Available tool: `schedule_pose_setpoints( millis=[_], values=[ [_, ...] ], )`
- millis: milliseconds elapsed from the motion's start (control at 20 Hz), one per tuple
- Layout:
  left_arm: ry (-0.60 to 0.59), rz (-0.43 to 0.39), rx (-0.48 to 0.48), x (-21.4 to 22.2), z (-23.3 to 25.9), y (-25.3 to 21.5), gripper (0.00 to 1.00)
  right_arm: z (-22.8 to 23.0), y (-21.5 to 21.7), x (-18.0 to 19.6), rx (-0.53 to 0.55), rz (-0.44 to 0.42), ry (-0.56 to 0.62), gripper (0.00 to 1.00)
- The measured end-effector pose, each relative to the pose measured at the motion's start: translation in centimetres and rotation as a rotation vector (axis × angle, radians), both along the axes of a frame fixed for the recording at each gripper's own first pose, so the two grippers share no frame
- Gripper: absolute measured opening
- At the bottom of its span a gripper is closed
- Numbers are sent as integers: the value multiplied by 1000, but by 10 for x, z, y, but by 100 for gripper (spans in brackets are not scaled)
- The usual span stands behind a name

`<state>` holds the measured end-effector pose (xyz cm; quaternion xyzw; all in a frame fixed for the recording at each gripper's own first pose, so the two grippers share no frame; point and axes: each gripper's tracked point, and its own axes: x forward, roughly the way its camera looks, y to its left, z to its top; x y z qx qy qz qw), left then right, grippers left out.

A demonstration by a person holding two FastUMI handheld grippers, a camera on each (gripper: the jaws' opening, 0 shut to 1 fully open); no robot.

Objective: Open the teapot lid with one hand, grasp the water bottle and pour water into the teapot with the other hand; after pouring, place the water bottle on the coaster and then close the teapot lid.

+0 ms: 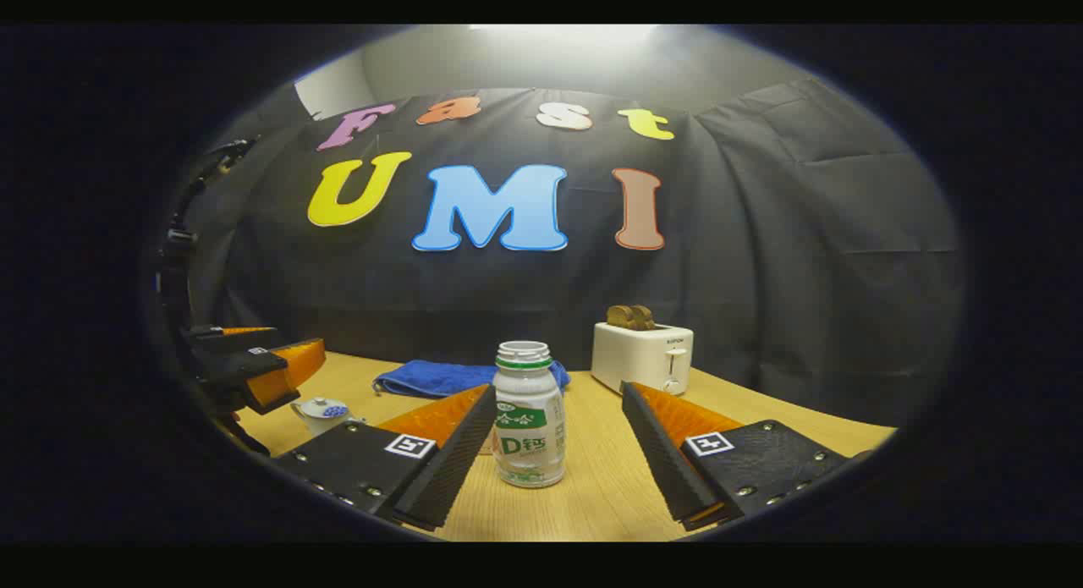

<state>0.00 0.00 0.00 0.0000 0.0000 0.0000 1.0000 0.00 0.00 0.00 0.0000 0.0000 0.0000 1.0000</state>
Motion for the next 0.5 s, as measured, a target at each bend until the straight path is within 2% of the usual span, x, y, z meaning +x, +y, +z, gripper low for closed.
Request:
schedule_pose_setpoints(
  millis=[250,500],
  values=[
    [77,6,-37,19,-37,2,92,-12,-2,6,-3,3,29,92],
    [136,8,-43,26,-62,5,84,-18,-1,10,15,7,44,92]
  ],
)
